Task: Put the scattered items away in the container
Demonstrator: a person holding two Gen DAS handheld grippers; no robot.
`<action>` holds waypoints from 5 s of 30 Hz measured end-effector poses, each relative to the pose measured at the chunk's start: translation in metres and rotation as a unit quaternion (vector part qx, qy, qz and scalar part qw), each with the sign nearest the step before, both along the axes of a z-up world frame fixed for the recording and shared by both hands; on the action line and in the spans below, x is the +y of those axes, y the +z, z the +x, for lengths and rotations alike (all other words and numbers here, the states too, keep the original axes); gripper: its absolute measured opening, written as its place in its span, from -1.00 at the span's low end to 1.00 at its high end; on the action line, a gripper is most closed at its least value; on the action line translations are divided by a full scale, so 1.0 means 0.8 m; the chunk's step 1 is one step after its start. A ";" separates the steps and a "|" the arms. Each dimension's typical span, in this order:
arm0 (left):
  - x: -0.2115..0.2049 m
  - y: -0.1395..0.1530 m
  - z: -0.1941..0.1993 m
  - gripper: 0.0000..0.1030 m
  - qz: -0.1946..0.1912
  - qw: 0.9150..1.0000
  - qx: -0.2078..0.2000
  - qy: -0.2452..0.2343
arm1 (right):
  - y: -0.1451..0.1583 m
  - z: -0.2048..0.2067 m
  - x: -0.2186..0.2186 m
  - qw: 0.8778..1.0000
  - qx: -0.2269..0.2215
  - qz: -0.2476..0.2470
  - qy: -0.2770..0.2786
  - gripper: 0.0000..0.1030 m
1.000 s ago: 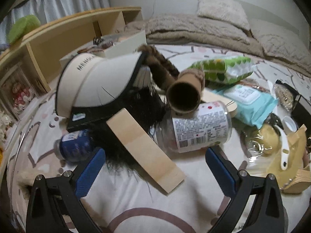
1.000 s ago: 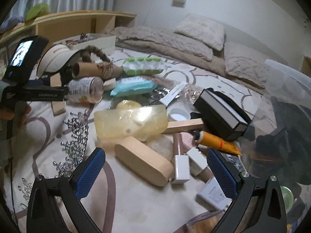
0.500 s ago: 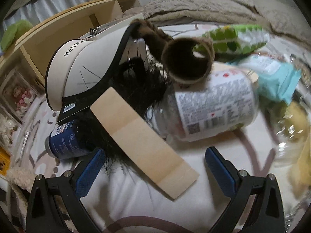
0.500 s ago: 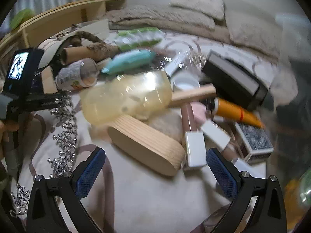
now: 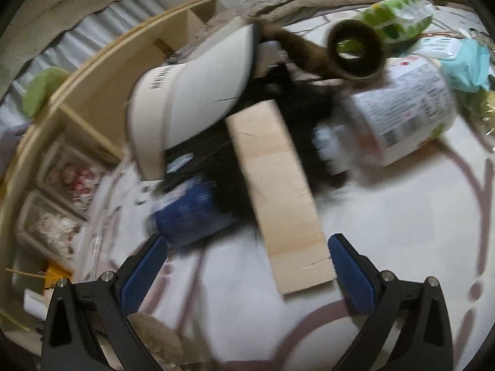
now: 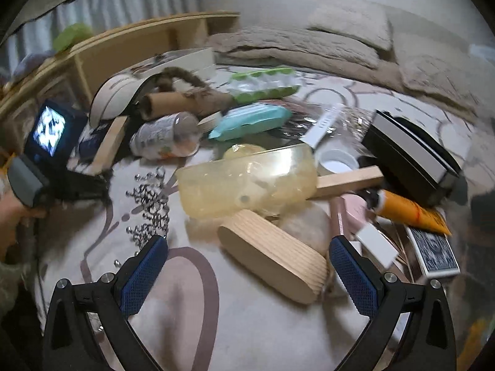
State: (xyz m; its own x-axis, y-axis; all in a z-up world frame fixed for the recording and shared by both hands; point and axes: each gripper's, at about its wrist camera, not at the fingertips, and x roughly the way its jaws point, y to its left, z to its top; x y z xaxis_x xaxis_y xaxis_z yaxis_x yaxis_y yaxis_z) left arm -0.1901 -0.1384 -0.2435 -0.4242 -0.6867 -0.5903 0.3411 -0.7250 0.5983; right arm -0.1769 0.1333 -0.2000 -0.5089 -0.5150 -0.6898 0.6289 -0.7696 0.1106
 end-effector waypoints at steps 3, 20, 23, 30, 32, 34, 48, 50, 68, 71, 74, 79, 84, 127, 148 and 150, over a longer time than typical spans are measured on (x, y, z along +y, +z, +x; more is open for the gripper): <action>-0.006 0.012 0.014 1.00 0.011 1.000 0.025 -0.006 | -0.001 0.004 -0.008 1.000 0.008 0.008 0.016 1.00; -0.016 0.033 -0.011 1.00 0.228 0.965 0.071 -0.107 | 0.010 0.003 -0.018 0.999 0.023 0.035 0.028 1.00; -0.021 0.034 -0.009 1.00 0.251 0.957 0.071 -0.127 | -0.007 -0.013 -0.016 0.998 0.016 0.058 0.028 1.00; -0.032 0.033 -0.007 1.00 0.228 0.962 0.078 -0.130 | -0.008 0.009 -0.018 0.996 -0.013 0.045 0.071 1.00; -0.037 0.027 -0.012 1.00 0.217 0.966 0.072 -0.119 | -0.004 0.011 -0.011 0.995 -0.043 0.017 0.085 1.00; -0.038 0.022 -0.016 1.00 0.213 0.968 0.066 -0.117 | -0.005 0.012 -0.006 0.991 -0.089 -0.007 0.103 1.00; -0.003 0.006 -0.025 0.27 0.257 0.951 0.012 -0.173 | -0.005 0.007 0.014 0.995 -0.093 0.010 0.034 1.00; -0.004 0.012 -0.021 0.21 0.266 0.948 0.017 -0.171 | -0.009 0.007 0.011 0.995 -0.096 0.018 0.029 1.00; -0.006 0.001 -0.023 -0.29 0.228 0.964 0.007 -0.134 | -0.013 0.038 0.000 0.985 -0.002 0.160 -0.062 1.00; -0.004 0.008 -0.018 -0.31 0.235 0.963 0.008 -0.133 | -0.024 0.040 -0.003 0.970 0.041 0.232 -0.060 1.00; 0.003 0.015 -0.011 -0.32 0.234 0.962 0.011 -0.139 | -0.029 0.040 0.000 0.966 0.044 0.249 -0.056 1.00; 0.008 0.022 0.001 -0.32 0.235 0.963 0.007 -0.135 | -0.036 0.029 0.012 0.961 0.043 0.260 -0.087 1.00; 0.006 0.030 0.011 -0.32 0.237 0.962 0.012 -0.133 | -0.037 0.015 0.031 0.946 0.062 0.293 -0.126 1.00; 0.080 -0.005 0.014 -0.17 0.283 0.944 -0.051 -0.163 | 0.004 0.029 0.032 0.986 -0.140 -0.065 -0.065 1.00; 0.074 -0.001 0.014 0.58 0.260 0.952 -0.036 -0.160 | 0.020 0.011 0.046 0.988 -0.079 -0.036 -0.124 1.00; 0.074 0.001 0.015 0.58 0.261 0.951 -0.035 -0.162 | 0.027 0.020 0.051 0.987 -0.094 -0.069 -0.110 1.00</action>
